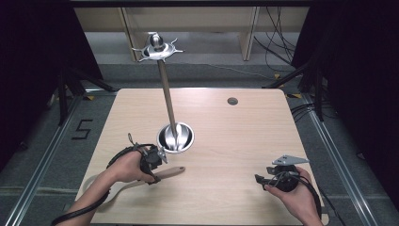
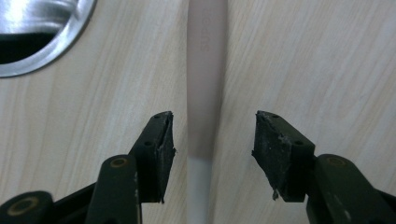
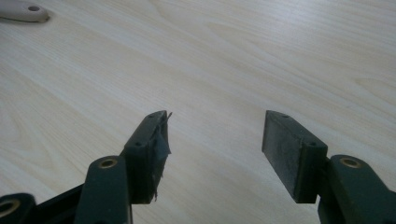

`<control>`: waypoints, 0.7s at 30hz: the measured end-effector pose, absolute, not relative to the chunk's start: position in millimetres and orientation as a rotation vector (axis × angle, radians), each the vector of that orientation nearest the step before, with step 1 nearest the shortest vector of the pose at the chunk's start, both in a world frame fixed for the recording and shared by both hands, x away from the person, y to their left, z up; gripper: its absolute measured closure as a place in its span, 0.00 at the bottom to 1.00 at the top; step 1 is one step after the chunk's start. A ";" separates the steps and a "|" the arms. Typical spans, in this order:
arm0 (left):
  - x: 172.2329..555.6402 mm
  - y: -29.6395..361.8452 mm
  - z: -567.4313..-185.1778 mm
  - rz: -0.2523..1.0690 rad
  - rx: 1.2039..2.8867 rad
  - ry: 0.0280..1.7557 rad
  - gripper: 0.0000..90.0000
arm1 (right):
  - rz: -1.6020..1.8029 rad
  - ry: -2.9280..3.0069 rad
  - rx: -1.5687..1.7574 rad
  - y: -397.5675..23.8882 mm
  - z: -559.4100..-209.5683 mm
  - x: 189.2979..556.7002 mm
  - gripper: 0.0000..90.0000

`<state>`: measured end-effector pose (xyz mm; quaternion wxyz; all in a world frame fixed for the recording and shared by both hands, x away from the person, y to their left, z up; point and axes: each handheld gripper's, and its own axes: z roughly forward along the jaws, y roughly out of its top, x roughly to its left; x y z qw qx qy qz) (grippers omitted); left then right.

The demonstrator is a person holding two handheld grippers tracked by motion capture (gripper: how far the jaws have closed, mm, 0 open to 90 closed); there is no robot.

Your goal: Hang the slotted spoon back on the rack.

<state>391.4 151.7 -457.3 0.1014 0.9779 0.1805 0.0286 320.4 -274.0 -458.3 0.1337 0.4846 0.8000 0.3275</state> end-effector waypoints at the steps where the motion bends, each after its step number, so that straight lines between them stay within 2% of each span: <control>1: 392.1 151.6 -458.9 0.079 2.890 0.540 0.52 | 0.948 2.319 1.404 -274.2 -458.3 320.5 0.46; 10: 394.4 154.0 -466.2 0.061 2.913 0.547 0.58 | 0.925 2.323 1.366 -271.8 -456.0 318.1 0.46; 21: 398.4 149.9 -469.3 0.031 2.973 0.568 0.75 | 0.933 2.327 1.374 -272.7 -457.0 318.9 0.46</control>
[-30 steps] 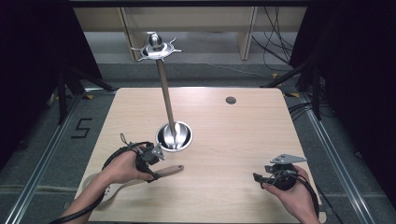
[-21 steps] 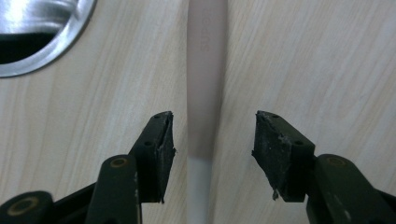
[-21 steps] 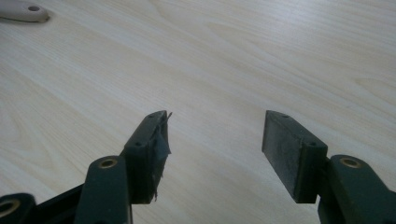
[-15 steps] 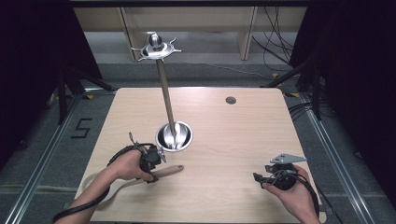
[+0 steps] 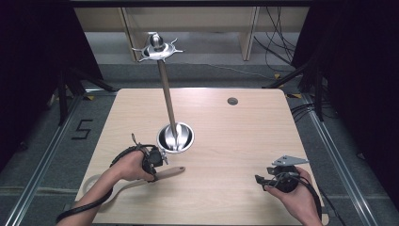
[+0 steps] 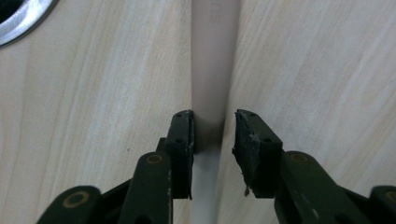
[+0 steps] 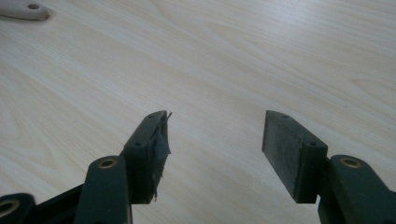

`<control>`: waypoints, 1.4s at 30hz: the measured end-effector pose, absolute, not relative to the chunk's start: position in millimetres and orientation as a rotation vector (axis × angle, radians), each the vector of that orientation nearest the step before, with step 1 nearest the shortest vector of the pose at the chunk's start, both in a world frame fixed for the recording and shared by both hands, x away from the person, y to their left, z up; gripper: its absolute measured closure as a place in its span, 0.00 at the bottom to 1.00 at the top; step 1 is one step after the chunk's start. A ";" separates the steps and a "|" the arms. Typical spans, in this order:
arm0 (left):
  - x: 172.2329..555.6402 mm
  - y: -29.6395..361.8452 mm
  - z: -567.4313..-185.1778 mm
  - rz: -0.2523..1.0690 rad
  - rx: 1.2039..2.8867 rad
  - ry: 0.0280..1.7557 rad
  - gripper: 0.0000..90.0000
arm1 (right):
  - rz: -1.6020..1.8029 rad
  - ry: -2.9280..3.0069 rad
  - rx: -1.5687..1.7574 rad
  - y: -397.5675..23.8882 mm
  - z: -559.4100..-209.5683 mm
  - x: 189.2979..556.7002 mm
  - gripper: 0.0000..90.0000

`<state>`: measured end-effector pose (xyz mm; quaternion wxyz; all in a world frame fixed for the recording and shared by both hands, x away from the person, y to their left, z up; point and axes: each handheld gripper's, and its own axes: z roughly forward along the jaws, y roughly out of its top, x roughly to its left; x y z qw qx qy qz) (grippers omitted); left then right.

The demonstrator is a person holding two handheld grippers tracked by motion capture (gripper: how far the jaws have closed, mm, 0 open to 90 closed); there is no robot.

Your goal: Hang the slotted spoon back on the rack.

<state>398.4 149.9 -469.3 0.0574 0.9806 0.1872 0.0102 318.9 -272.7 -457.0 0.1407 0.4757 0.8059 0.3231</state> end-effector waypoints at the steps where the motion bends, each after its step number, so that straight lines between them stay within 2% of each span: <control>1: 398.7 149.7 -469.9 0.030 2.973 0.572 0.76 | 0.929 2.328 1.374 -272.2 -457.1 318.8 0.46; 8: 399.0 151.1 -475.1 0.037 2.986 0.575 0.81 | 0.922 2.337 1.397 -269.7 -456.6 318.2 0.46; 21: 382.6 174.4 -441.3 0.244 2.852 0.572 0.82 | 0.924 2.344 1.352 -270.3 -458.5 319.8 0.46; 29: 362.0 205.1 -408.4 0.367 2.555 0.702 0.82 | 0.917 2.344 1.375 -268.9 -458.3 319.5 0.45; 36: 349.4 222.3 -397.5 0.413 2.438 0.738 0.82 | 0.926 2.339 1.382 -268.6 -458.4 319.2 0.45; 38: 343.0 229.4 -395.9 0.489 2.326 0.744 0.82 | 0.928 2.336 1.381 -268.7 -458.5 319.3 0.45; 42: 338.6 236.8 -393.5 0.519 2.301 0.739 0.82 | 0.921 2.334 1.376 -268.9 -458.3 319.2 0.45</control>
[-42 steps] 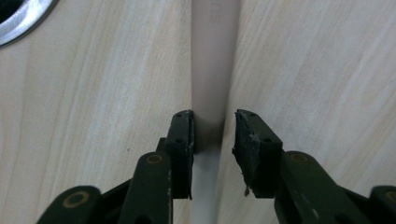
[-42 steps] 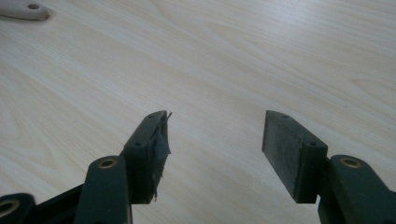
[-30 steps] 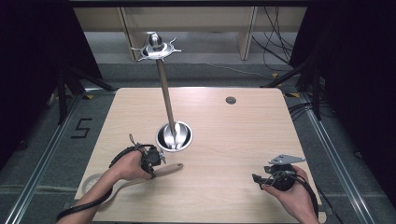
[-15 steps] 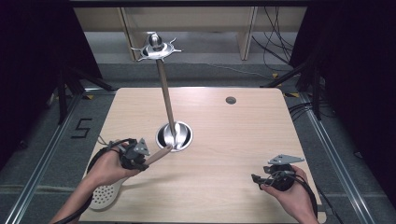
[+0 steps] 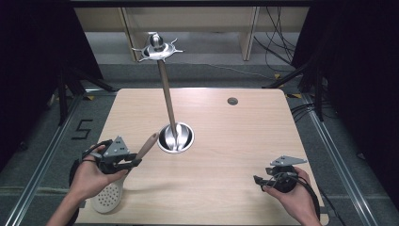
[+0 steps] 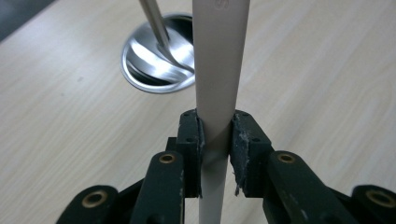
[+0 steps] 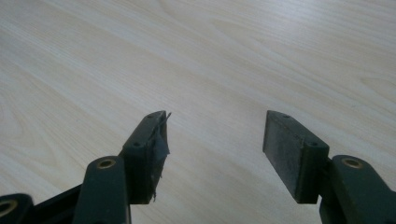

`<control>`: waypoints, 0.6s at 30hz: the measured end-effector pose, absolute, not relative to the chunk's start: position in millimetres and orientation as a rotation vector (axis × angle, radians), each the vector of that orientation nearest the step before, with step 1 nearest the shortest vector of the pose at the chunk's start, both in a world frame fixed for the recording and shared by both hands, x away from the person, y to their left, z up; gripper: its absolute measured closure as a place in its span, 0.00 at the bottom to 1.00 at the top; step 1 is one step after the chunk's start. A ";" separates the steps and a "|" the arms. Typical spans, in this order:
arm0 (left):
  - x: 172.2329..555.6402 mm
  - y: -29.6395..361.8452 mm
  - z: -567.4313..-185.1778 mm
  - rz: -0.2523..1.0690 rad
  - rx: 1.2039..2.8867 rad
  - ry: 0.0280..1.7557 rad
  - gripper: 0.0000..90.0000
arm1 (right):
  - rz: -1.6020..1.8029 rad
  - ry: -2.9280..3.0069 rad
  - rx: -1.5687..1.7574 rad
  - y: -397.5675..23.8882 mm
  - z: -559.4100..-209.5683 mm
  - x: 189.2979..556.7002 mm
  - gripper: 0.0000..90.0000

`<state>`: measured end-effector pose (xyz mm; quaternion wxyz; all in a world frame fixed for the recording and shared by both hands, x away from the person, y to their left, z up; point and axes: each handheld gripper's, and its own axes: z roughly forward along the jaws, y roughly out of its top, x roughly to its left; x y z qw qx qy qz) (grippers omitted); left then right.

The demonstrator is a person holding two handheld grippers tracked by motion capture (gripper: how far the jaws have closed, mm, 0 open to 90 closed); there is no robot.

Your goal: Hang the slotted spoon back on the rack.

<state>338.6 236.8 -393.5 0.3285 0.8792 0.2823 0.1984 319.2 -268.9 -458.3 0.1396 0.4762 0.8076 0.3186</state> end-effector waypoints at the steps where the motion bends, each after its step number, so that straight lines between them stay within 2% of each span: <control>1: 336.5 239.0 -393.0 0.527 2.283 0.746 0.82 | 0.921 2.334 1.376 -268.8 -458.3 319.2 0.45; 4: 330.6 244.0 -394.8 0.568 2.184 0.787 0.82 | 0.920 2.333 1.376 -268.8 -458.3 319.2 0.45; 10: 324.1 249.9 -396.8 0.590 2.110 0.814 0.82 | 0.917 2.335 1.377 -268.7 -458.2 319.1 0.45; 11: 323.0 251.6 -398.6 0.603 2.049 0.819 0.82 | 0.918 2.335 1.380 -268.7 -458.2 319.0 0.45; 18: 316.3 259.2 -394.4 0.623 1.959 0.856 0.82 | 0.919 2.336 1.386 -268.3 -458.4 319.0 0.45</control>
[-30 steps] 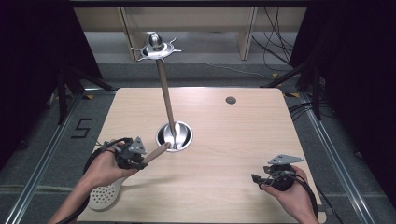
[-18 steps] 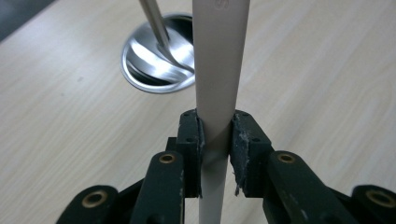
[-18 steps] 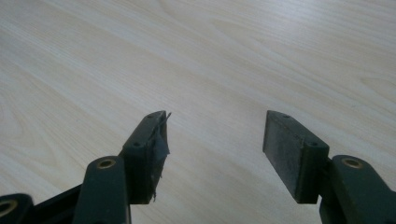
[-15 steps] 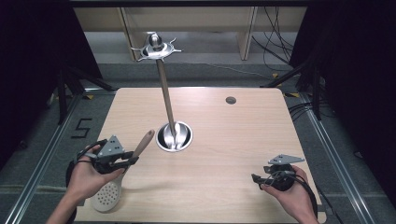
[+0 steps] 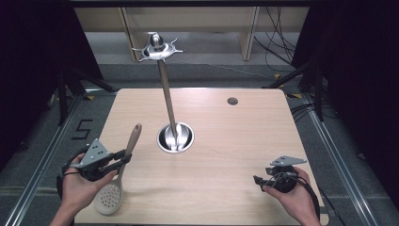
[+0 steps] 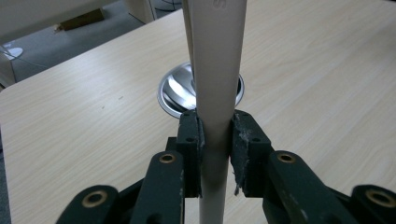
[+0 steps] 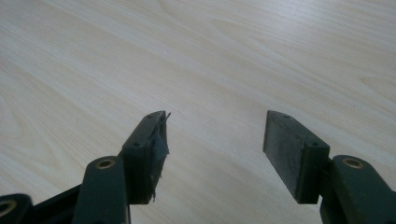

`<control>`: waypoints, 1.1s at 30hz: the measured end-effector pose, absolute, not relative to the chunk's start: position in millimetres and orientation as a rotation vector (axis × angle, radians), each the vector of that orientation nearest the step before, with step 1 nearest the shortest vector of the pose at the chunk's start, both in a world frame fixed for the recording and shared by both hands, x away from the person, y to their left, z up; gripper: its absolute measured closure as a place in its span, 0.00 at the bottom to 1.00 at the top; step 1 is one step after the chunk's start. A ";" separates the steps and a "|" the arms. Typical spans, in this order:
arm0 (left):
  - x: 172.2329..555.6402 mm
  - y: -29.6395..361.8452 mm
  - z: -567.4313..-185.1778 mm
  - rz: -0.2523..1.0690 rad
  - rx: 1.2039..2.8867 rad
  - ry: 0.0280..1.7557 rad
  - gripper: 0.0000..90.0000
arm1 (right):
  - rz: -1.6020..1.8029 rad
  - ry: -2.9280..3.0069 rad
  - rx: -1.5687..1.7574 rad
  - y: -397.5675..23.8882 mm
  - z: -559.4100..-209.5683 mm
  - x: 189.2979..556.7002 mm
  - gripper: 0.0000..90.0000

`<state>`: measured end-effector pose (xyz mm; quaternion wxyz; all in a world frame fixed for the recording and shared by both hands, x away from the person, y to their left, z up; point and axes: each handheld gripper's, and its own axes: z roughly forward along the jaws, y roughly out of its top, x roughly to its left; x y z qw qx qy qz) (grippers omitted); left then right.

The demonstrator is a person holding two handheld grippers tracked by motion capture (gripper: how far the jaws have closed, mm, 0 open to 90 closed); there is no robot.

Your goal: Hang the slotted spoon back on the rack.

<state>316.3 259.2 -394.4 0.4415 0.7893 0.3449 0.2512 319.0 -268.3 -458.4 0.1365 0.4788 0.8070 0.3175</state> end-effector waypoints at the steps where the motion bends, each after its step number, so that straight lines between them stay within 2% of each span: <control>1: 315.9 262.3 -392.1 0.629 1.974 0.843 0.82 | 0.919 2.336 1.388 -268.2 -458.4 318.9 0.45; 17: 312.0 268.3 -373.5 0.667 1.897 0.855 0.82 | 0.921 2.331 1.382 -268.6 -457.9 318.8 0.45; 33: 319.7 256.9 -352.7 0.716 1.832 0.842 0.82 | 0.931 2.330 1.403 -268.1 -456.9 318.4 0.45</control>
